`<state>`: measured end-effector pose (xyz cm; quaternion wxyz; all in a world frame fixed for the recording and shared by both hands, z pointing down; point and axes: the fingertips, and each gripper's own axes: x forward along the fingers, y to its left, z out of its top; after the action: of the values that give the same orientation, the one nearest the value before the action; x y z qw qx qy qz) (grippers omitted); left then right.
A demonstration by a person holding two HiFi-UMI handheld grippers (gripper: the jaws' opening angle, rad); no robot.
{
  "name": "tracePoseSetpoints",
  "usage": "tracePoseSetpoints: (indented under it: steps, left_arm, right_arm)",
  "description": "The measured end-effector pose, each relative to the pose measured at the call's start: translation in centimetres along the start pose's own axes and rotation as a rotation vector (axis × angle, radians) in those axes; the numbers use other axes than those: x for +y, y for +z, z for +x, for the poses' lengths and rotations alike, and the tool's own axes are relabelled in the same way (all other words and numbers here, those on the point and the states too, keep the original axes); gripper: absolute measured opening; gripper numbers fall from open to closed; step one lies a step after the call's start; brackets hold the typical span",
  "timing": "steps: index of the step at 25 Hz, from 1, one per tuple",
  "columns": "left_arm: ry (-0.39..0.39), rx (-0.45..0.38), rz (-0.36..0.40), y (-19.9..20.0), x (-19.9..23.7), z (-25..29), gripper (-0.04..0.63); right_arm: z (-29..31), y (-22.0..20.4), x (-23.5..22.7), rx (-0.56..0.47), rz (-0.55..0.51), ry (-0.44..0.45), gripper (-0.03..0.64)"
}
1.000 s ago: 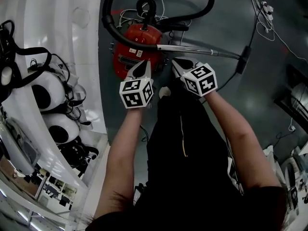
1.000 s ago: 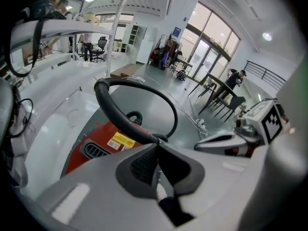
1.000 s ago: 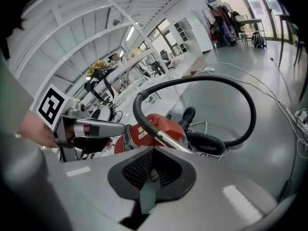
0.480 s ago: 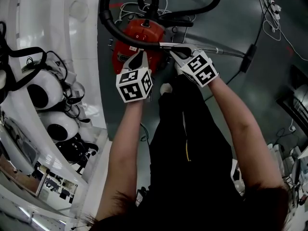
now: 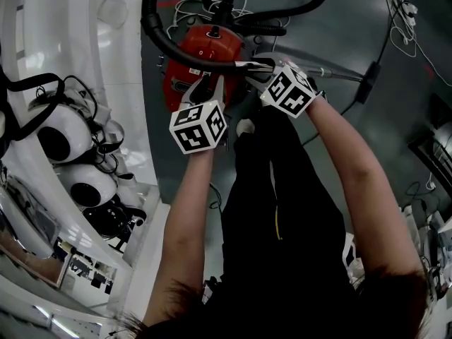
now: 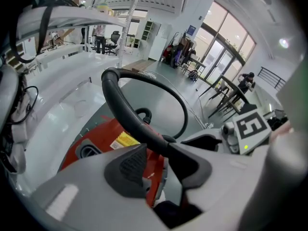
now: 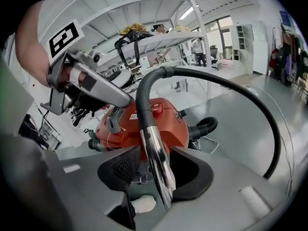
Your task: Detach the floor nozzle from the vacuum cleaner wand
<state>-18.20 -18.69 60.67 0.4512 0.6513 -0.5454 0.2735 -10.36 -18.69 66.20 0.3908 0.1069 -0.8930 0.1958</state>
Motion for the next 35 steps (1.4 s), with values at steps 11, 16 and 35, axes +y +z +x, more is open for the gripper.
tracePoseSetpoints:
  steps: [11,16,35]
  left_arm:
    - [-0.015,0.030,-0.042,-0.3,0.1,1.3,0.176]
    - [-0.007,0.041,-0.044,-0.2,0.3,1.5,0.175]
    - [-0.118,-0.047,-0.222,3.2,-2.6,1.1,0.250]
  right_arm:
    - [3.1,-0.8,0.1,0.118,-0.220,-0.001,0.180]
    - [3.5,-0.9,0.1,0.156,-0.319,-0.018,0.170]
    - [-2.2,0.6,-0.3,0.029,-0.283,-0.144,0.167]
